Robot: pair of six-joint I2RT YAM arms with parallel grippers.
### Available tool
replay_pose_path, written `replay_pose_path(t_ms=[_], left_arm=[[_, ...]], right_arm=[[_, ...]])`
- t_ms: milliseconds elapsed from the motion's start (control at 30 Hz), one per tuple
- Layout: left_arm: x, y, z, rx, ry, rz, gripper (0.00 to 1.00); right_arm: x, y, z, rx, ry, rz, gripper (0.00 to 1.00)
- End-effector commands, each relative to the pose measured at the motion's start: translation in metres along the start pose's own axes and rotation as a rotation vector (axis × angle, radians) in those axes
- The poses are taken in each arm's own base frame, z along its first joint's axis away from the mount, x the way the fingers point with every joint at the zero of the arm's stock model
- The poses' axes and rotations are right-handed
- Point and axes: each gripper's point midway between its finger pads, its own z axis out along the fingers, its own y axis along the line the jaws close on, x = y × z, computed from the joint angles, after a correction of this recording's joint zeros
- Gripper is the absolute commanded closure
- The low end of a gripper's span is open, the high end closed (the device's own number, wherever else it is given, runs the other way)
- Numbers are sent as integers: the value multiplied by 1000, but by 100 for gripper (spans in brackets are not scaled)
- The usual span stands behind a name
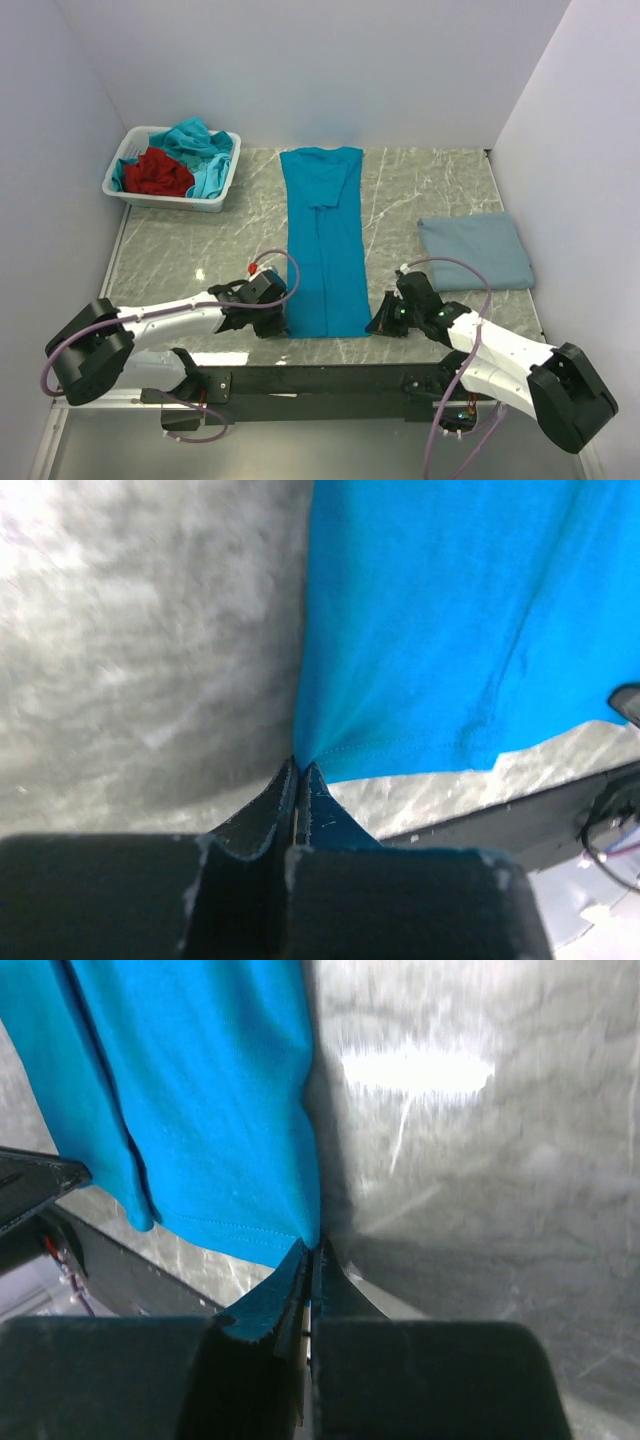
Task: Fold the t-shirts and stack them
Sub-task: Fold the tshirt
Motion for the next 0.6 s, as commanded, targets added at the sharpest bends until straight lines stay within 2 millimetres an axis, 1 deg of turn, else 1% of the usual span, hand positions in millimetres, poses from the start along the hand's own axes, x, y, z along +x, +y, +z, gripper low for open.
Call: replay_pose_path(t_ms=[0, 33, 100, 133, 200, 233, 300, 333, 400, 433, 500, 533, 567], left_arm=[[5, -7, -7, 42, -7, 42, 99], [5, -16, -8, 73, -12, 47, 99], [4, -23, -10, 97, -13, 48, 99], [3, -27, -12, 106, -18, 43, 99], [-1, -32, -15, 118, -30, 41, 99], [-5, -38, -18, 129, -45, 34, 99], [-9, -45, -23, 145, -58, 34, 99], [-14, -52, -27, 160, -72, 36, 99], [-16, -55, -30, 158, -73, 41, 99], [-25, -60, -32, 151, -112, 41, 99], [-33, -59, -31, 122, -141, 46, 99], [-42, -65, -34, 126, -159, 48, 99], [-47, -64, -33, 109, -173, 47, 99]], right_arm=[[10, 1, -5, -31, 22, 12, 100], [7, 6, -7, -48, 13, 7, 100], [3, 13, -10, -66, -1, 9, 100], [-1, 20, -13, -90, -18, 1, 100], [-6, 26, -17, -104, -38, -7, 100], [-10, 31, -20, -112, -50, -15, 100], [-14, 33, -23, -102, -60, -30, 100], [-22, 38, -26, -99, -86, -38, 100], [-28, 42, -29, -92, -100, -53, 100], [-36, 47, -32, -90, -124, -60, 100], [-45, 51, -35, -75, -151, -70, 100], [-54, 58, -37, -75, -175, -77, 100], [-58, 61, -39, -76, -187, -83, 100]])
